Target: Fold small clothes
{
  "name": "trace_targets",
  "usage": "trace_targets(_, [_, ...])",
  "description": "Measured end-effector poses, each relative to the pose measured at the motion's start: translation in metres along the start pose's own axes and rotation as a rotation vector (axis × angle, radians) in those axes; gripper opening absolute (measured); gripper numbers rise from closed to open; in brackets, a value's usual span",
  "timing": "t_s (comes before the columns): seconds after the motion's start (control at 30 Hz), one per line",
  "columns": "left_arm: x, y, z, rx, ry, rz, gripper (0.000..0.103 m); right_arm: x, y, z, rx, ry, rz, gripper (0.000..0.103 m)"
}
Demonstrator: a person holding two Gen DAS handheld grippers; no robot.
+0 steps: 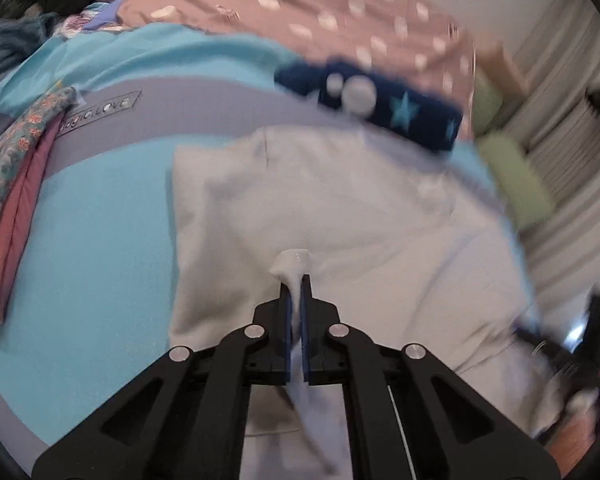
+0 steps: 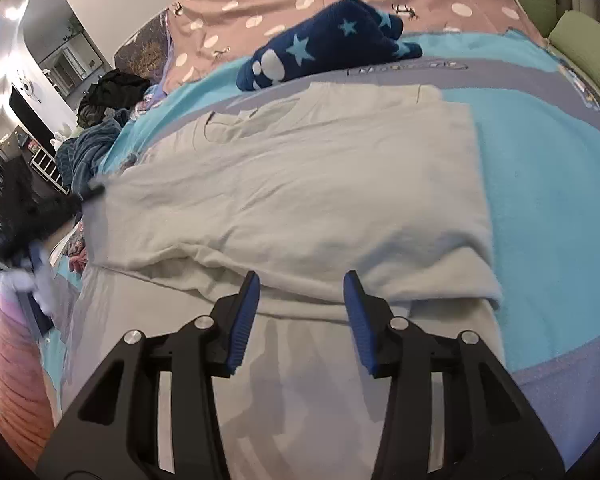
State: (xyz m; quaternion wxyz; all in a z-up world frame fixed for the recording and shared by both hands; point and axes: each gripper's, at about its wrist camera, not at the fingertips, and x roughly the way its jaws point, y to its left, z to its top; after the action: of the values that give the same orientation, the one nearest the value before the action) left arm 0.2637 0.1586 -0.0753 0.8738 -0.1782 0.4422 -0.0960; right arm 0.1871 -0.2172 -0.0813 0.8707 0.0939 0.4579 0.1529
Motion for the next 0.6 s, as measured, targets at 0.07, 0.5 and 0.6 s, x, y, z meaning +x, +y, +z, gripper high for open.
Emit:
trace_targets(0.07, [-0.021,-0.005,0.011,0.002,-0.087,-0.015,0.003,0.000,0.003,0.001,-0.022,-0.007,0.005,0.045])
trace_targets(0.5, [-0.007,0.008,0.000,0.083,-0.015,0.227,0.029,-0.003,-0.029,-0.009,0.052,0.044,-0.064,0.042])
trace_targets(0.6, [-0.019,-0.001,-0.013,0.125,-0.014,0.195,0.033,-0.009,-0.050,-0.017,0.110,0.033,-0.045,0.039])
